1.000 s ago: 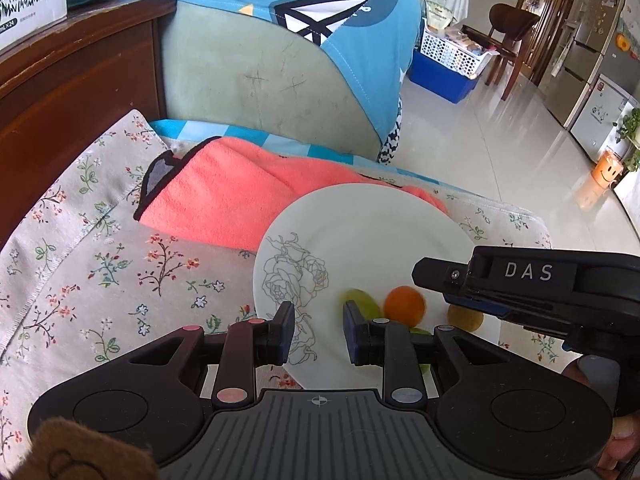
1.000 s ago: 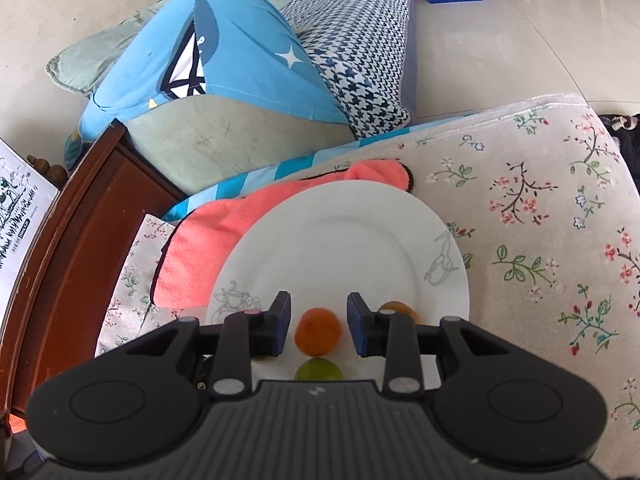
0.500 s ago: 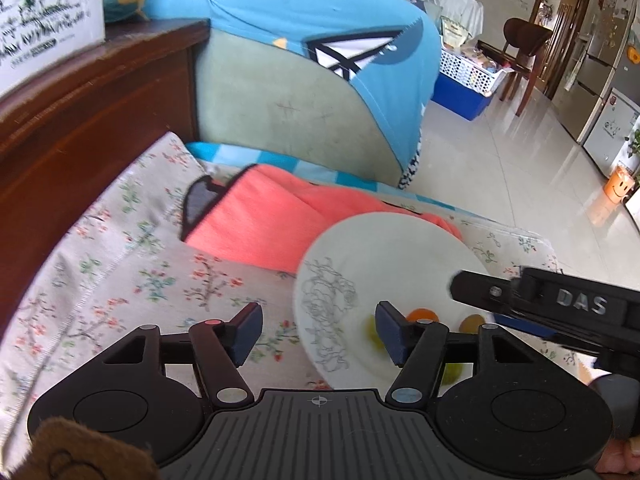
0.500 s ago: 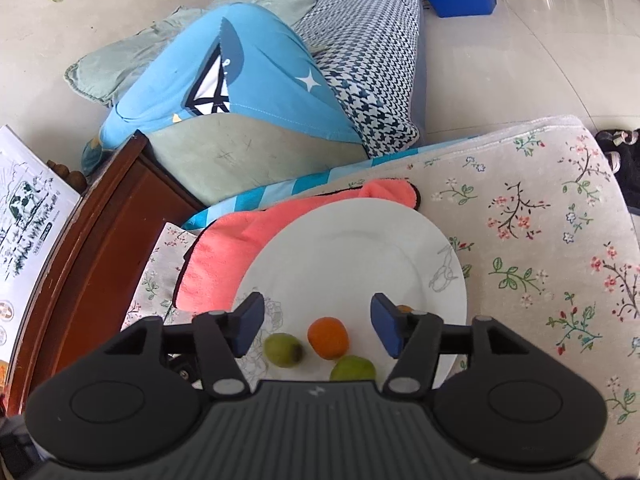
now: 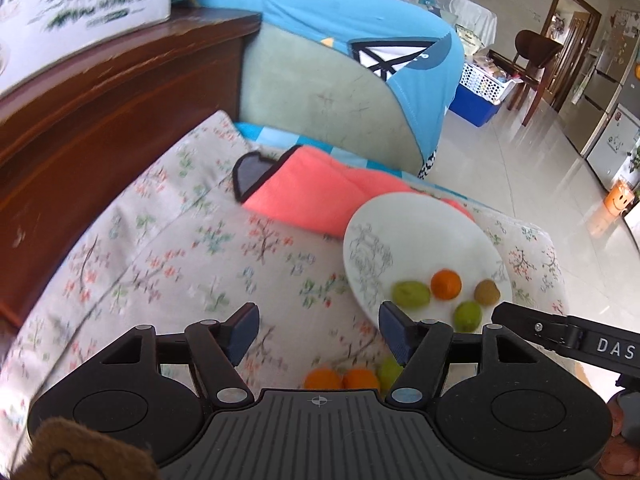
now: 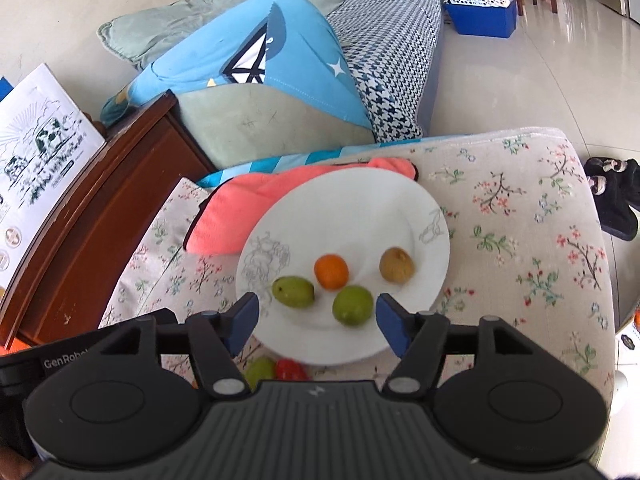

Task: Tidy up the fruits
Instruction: 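Withdraw both tools from the plate toward the remaining fruits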

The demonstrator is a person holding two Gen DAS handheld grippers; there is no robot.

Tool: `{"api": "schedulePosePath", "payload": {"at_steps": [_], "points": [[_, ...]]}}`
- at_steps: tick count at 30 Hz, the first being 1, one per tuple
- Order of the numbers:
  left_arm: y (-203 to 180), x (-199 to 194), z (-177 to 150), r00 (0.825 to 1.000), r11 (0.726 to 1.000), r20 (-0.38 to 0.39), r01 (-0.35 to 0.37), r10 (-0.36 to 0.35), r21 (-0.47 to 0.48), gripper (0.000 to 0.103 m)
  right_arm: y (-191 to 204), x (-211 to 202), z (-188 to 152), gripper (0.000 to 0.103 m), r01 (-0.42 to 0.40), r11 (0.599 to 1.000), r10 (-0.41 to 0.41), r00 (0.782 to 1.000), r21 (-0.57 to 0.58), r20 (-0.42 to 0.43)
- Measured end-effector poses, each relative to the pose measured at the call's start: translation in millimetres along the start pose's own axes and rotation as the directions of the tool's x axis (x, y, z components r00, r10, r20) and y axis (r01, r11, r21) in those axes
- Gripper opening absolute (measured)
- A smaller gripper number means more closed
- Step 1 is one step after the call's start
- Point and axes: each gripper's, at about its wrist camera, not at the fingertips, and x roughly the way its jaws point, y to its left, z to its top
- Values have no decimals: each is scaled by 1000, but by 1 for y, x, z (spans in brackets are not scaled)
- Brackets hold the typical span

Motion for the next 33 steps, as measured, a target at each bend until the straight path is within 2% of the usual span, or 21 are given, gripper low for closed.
{"api": "schedulePosePath", "payload": {"at_steps": [4,11,16,22,33], "points": [[8,-9,-17,1000,1000,-14,6,-6,-14,66,4,-12,-15,66,-3,1000,3,1000,-16,-6],[15,-15,-40,999,1000,-41,-9,10,21,66,9,-19,-44,66,1,999,-3,999,-52,-48],[18,-17,-52,998,998,-56,-23,26,52,66,16,-20,-65,66,-21,993,11,996,-118,-86],[24,-13,-56,997,998,-71,-36,40,56,66,28,-12,-87,61,-64,979,37,989,-192,-140],[28,-4,-62,994,999,-105,-9,13,42,66,40,10,-101,56,-53,967,9,985,-248,-175]]}}
